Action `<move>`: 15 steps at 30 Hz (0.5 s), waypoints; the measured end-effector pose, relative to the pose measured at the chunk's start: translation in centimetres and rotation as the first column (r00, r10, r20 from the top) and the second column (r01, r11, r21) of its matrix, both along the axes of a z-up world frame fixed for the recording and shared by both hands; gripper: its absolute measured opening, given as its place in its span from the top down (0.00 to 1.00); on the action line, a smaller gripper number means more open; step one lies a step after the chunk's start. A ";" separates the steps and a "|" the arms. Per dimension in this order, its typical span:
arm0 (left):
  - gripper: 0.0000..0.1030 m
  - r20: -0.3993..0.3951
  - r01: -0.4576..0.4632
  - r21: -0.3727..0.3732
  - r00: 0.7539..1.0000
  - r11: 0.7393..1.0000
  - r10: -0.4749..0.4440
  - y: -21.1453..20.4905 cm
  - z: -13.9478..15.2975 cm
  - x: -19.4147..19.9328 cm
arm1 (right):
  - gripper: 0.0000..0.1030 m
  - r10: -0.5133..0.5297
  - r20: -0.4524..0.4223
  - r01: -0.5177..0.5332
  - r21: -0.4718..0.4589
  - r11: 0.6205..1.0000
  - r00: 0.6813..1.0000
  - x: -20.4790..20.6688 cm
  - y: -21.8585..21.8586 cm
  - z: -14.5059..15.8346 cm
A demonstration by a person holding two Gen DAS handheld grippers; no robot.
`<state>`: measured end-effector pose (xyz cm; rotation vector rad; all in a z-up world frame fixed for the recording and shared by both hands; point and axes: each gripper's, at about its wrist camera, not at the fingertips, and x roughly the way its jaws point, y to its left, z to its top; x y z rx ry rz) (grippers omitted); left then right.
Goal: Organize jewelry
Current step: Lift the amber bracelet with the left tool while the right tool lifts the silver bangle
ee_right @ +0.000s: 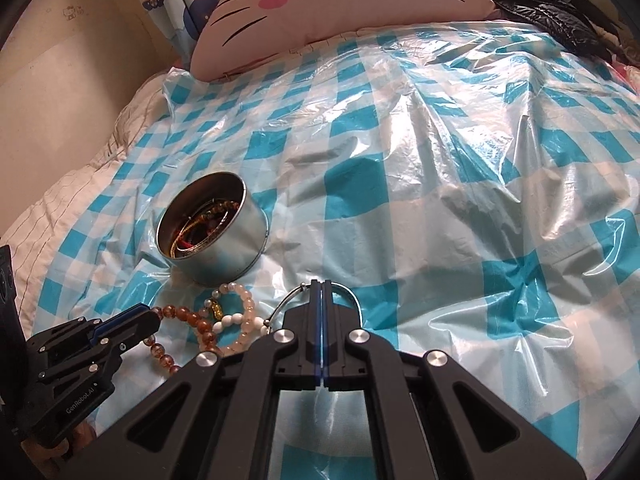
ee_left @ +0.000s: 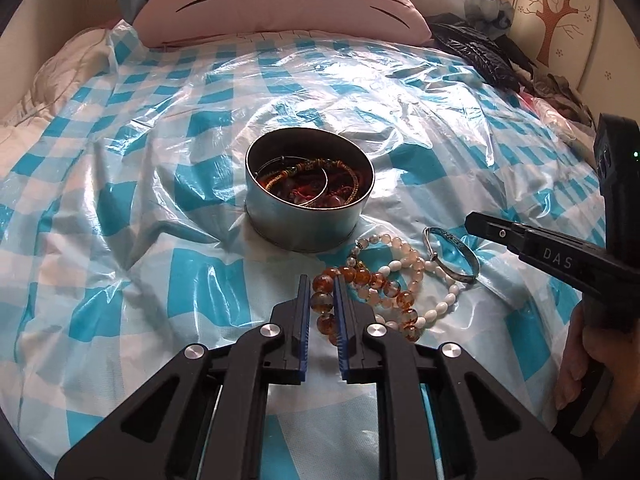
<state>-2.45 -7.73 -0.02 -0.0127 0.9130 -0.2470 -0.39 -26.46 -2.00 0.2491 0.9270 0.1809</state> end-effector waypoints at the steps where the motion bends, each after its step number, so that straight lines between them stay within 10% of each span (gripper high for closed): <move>1: 0.89 -0.003 -0.001 0.003 1.000 1.000 0.001 0.0 -0.1 0.0 | 0.99 -0.005 -0.021 0.005 -0.001 1.000 1.000 0.2 0.0 -0.3; 6: 0.89 -0.015 0.006 0.009 1.000 1.000 -0.006 -0.2 -0.4 0.2 | 0.95 0.034 -0.061 -0.031 0.047 0.998 0.998 0.5 0.7 -1.0; 9: 0.89 -0.020 0.003 0.004 1.000 1.000 -0.003 -0.1 -0.5 0.2 | 0.18 0.067 -0.011 -0.067 0.013 0.998 0.998 -0.1 1.9 0.0; 15: 0.89 -0.023 0.006 0.001 1.000 1.000 -0.006 -0.2 -0.6 0.2 | 0.18 0.079 -0.098 -0.087 -0.084 0.993 0.992 0.6 3.0 -1.5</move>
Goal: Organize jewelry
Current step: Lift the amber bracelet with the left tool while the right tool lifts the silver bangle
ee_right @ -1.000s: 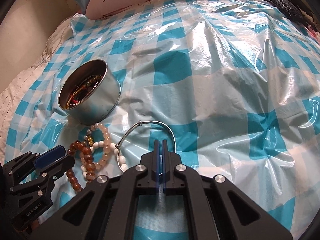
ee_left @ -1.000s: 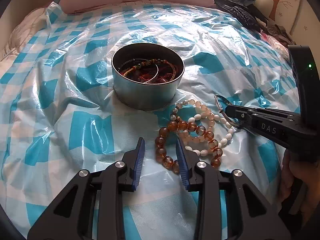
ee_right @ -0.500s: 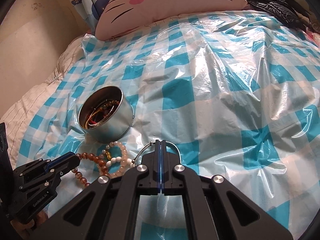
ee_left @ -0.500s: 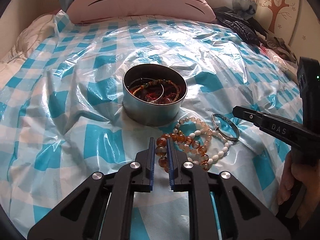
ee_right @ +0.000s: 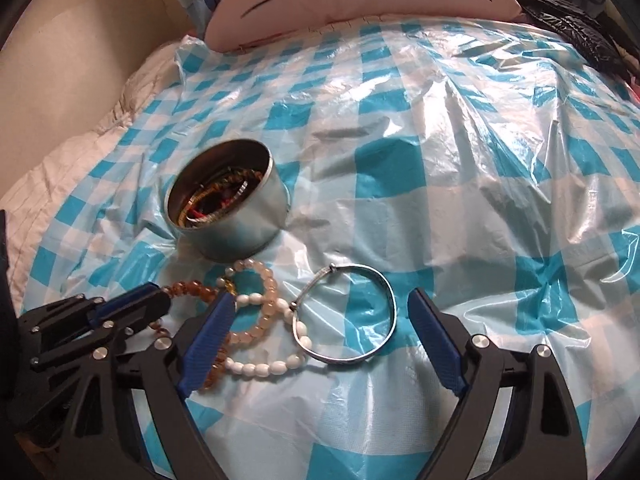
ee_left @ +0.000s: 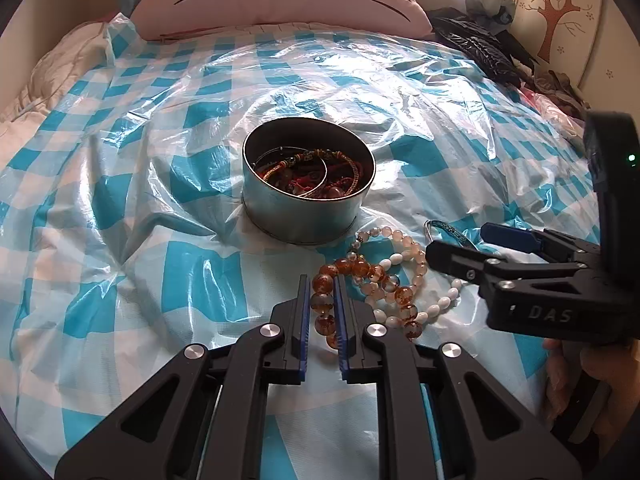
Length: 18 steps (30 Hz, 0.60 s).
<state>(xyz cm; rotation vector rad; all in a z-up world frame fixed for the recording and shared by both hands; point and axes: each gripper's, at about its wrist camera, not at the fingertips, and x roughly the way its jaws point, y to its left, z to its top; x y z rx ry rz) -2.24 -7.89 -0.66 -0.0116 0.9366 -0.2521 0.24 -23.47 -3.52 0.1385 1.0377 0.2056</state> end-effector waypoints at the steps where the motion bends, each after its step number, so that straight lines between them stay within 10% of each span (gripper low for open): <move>1: 0.89 0.000 0.000 0.000 1.000 1.000 0.000 0.0 0.0 0.0 | 0.20 -0.005 -0.026 0.005 0.014 1.000 1.000 0.2 -0.3 -0.5; 5: 0.89 0.002 0.004 -0.004 1.000 1.000 -0.004 -0.2 0.1 -0.1 | 0.45 -0.001 -0.018 0.002 0.021 1.000 1.000 0.1 -0.9 -0.4; 18: 0.89 0.080 0.017 -0.063 0.997 0.998 -0.012 0.2 1.9 -1.0 | 0.45 0.035 0.159 -0.053 0.111 0.992 0.987 -1.3 -0.5 2.9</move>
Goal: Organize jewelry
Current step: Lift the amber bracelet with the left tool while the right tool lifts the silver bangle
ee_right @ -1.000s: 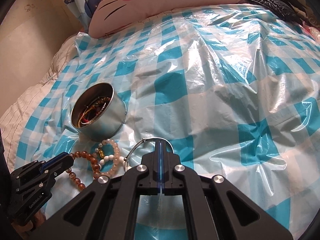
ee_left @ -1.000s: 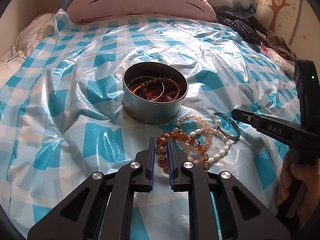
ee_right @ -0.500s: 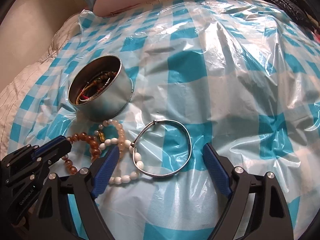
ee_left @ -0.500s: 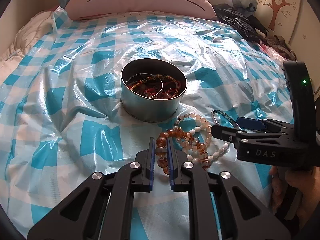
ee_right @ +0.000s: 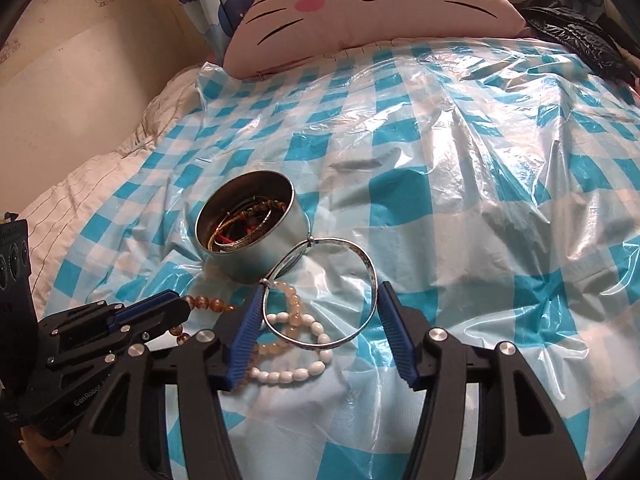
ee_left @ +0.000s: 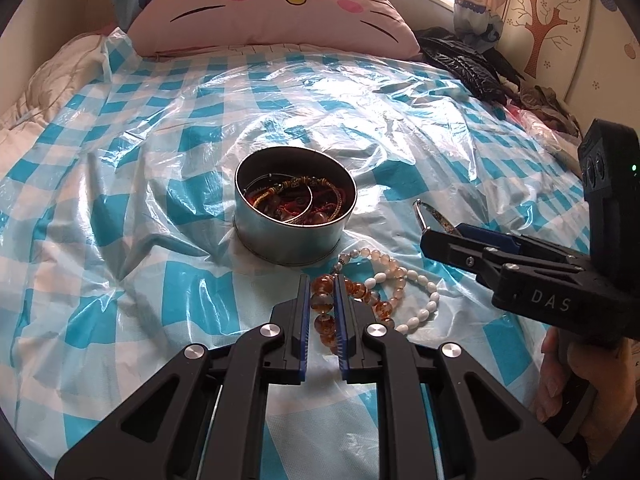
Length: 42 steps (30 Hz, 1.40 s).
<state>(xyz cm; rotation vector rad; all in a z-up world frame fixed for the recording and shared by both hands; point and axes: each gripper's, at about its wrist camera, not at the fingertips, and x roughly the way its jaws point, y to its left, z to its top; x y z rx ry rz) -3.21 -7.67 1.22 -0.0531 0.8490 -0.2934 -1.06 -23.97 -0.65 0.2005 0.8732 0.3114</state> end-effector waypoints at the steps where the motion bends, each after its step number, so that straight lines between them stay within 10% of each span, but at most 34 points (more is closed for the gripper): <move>1: 0.89 0.012 -0.002 -0.012 1.000 1.000 0.002 0.2 0.3 -0.1 | 0.45 0.002 0.002 -0.002 0.002 1.000 1.000 0.0 0.0 0.0; 42: 0.89 0.151 0.037 -0.038 0.988 0.999 -0.031 -1.0 7.7 2.8 | 0.45 0.005 0.095 -0.010 0.054 0.998 0.995 -0.3 -0.3 1.4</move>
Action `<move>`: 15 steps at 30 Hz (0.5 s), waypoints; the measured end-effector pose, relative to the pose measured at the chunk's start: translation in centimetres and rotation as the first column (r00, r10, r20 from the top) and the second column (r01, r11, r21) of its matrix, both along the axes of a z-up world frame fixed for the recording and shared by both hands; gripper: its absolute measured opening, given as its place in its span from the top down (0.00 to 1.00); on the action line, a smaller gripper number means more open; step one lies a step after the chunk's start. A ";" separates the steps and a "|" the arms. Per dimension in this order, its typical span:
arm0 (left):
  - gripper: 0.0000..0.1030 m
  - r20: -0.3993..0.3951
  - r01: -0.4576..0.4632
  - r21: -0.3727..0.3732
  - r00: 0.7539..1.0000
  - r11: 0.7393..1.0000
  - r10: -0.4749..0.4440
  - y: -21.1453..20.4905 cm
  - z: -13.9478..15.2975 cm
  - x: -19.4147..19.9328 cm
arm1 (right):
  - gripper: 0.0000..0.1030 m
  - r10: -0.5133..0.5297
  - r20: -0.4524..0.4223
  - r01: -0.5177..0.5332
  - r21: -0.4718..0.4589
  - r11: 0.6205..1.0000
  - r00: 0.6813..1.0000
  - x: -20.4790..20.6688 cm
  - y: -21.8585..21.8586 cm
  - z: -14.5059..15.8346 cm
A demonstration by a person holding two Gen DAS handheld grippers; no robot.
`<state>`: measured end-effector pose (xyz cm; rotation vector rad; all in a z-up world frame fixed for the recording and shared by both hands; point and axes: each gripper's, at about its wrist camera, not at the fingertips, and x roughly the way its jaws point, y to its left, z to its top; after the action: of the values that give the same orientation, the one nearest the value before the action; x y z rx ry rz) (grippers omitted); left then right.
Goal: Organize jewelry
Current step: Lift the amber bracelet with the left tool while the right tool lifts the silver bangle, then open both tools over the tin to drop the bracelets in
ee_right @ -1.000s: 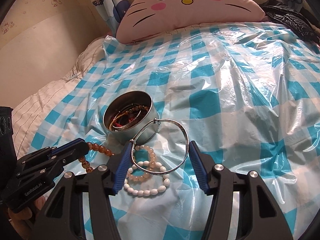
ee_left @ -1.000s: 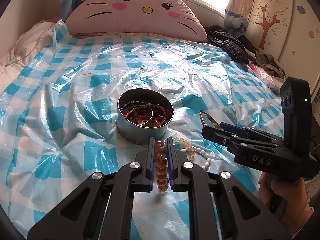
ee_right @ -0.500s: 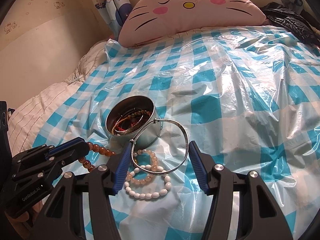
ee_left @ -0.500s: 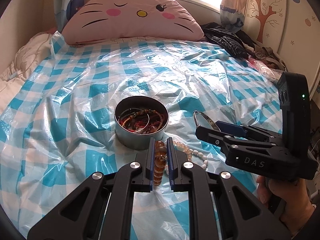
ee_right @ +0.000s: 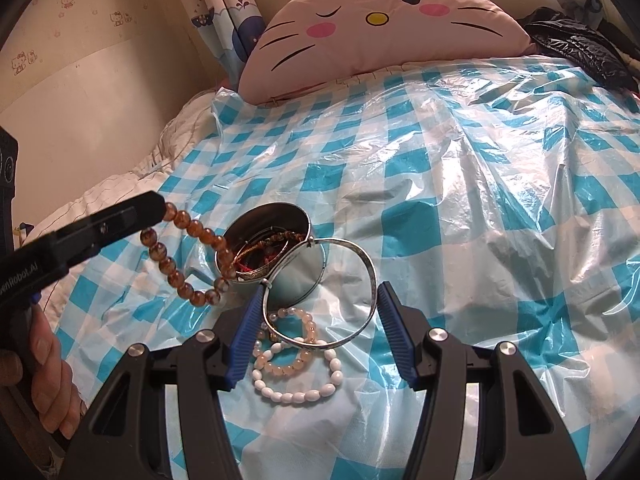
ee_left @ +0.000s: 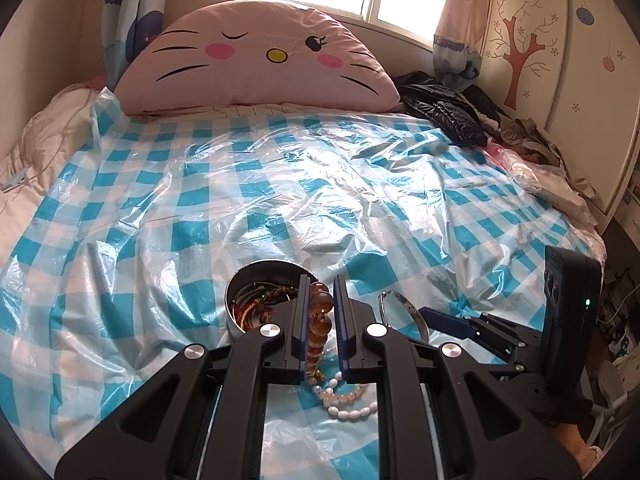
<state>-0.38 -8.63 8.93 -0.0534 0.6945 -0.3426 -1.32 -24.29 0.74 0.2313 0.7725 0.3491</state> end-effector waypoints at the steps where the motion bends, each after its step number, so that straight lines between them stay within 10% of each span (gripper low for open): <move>1: 0.89 -0.001 0.002 -0.010 1.000 1.000 -0.002 -0.1 0.2 0.4 | 0.45 0.002 0.003 -0.002 -0.003 1.000 1.000 0.0 0.1 0.1; 8: 0.89 -0.098 0.003 -0.080 0.995 0.997 -0.011 -0.4 -2.2 5.9 | 0.45 0.022 0.027 -0.022 0.000 1.000 0.999 0.4 0.9 0.6; 15: 0.82 -0.193 -0.193 -0.051 0.965 0.980 0.180 3.7 -6.0 7.8 | 0.45 0.102 0.033 -0.099 -0.063 0.993 0.994 1.7 3.5 0.6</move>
<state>7.38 -4.94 2.89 -0.2179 0.8575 -0.1816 0.37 -20.84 1.33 0.1280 0.7594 0.4231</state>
